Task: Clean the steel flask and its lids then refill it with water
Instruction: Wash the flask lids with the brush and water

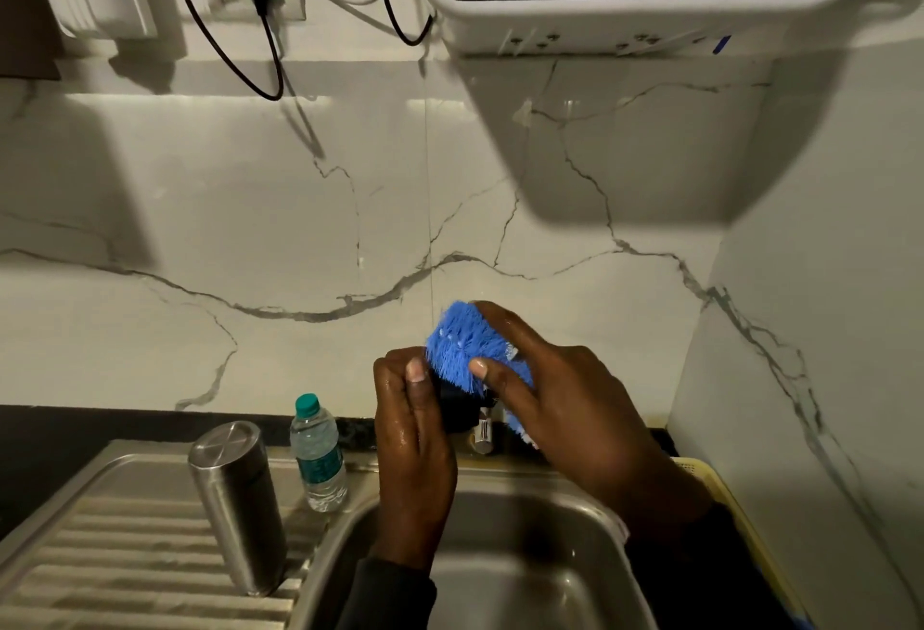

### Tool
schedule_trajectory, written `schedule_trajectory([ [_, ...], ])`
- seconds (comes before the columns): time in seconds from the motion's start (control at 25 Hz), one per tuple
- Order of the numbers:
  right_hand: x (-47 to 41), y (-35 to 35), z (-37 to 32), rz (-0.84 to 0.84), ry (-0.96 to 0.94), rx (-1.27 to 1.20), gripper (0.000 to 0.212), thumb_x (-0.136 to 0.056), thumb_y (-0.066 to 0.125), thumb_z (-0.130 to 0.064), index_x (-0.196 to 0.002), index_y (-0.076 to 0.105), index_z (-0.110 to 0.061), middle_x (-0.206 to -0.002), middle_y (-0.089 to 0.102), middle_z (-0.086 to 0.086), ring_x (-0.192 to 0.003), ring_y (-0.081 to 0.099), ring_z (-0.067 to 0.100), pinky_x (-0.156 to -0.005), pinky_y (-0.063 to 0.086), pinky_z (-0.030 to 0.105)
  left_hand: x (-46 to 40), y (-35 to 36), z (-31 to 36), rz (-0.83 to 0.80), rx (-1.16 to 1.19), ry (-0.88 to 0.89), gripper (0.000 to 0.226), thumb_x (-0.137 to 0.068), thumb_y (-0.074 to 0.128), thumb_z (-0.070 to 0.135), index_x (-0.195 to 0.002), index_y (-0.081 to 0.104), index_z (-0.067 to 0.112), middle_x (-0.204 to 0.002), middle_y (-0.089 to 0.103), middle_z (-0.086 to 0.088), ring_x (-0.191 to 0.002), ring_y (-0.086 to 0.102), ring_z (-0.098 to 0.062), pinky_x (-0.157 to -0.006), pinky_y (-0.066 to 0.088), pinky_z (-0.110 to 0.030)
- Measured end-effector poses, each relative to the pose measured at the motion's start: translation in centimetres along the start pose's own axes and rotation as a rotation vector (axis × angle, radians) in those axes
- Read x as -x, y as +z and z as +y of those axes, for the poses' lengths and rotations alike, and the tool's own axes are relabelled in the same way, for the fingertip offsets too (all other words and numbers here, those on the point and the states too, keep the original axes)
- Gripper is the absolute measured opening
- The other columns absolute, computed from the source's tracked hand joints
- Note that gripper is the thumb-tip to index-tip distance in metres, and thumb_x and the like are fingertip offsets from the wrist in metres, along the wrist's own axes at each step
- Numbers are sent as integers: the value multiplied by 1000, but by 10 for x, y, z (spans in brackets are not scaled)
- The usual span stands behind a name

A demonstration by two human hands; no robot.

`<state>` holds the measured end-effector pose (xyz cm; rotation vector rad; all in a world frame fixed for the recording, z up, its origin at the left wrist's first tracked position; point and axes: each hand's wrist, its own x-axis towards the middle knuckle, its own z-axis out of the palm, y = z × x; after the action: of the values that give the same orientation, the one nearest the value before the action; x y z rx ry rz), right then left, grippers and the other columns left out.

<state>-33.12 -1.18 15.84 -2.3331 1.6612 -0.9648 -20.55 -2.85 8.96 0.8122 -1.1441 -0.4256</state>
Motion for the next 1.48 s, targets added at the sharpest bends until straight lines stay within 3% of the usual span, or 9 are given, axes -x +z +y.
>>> schedule_trajectory([
  [0.12,-7,-5,25,-171,66,-159,47,-95,42,-55,-140,33,-46,-74,63,-8,-65,59,1,-71,48,19,-5,4,7,196,368,-370,31,-108,30,28,-98,56,16,-87,65,17,-83,62,1,-70,50,-14],
  [0.28,18,32,55,-143,232,-487,37,-93,50,-47,-129,46,-38,-108,64,-16,-100,60,-5,-79,45,7,-24,-1,-8,342,886,-804,47,-100,34,53,-113,60,15,-105,68,-8,-88,61,-14,-62,52,-19],
  [0.4,38,53,71,-15,375,-681,21,-93,57,-30,-111,46,-34,-105,61,-15,-87,59,-16,-67,43,1,-15,-5,-18,304,871,-893,51,-95,42,56,-117,60,14,-105,67,-10,-85,59,-15,-64,49,-22],
  [0.52,48,57,89,10,413,-669,43,-87,67,-13,-113,36,-26,-103,53,-9,-85,60,2,-67,46,9,-4,-6,-23,226,793,-936,31,-97,51,39,-112,63,14,-102,69,-6,-90,64,-13,-71,49,-25],
  [0.68,39,40,113,151,325,-644,41,-76,66,-25,-111,44,-28,-108,56,3,-95,59,15,-81,49,22,7,-2,-32,244,806,-1040,14,-100,52,26,-101,61,14,-97,68,-8,-88,65,-18,-70,60,-32],
  [0.92,-1,10,136,113,120,-78,34,-91,62,-27,-124,53,-28,-115,61,-9,-104,58,12,-86,47,33,25,5,-57,215,833,-1176,13,-98,54,24,-93,60,13,-96,66,-9,-86,64,-22,-60,62,-32],
  [1.16,-44,16,177,-134,-10,655,37,-92,50,-17,-128,53,-23,-116,57,2,-104,55,25,-74,39,33,40,8,-73,109,811,-1217,17,-79,67,24,-94,67,16,-82,72,0,-74,70,-9,-60,58,-22],
  [1.36,-67,45,213,-396,-197,1042,23,-93,51,-18,-114,61,-18,-112,60,4,-106,54,29,-84,37,35,53,5,-75,136,739,-1259,9,-91,60,10,-84,66,14,-77,72,-2,-71,71,-10,-58,58,-22],
  [1.48,-84,62,223,-375,-385,1249,12,-85,65,-30,-94,70,-24,-94,65,-3,-94,60,23,-80,43,32,56,4,-75,168,701,-1270,8,-92,58,11,-86,64,12,-77,71,-4,-76,65,-15,-56,58,-24],
])
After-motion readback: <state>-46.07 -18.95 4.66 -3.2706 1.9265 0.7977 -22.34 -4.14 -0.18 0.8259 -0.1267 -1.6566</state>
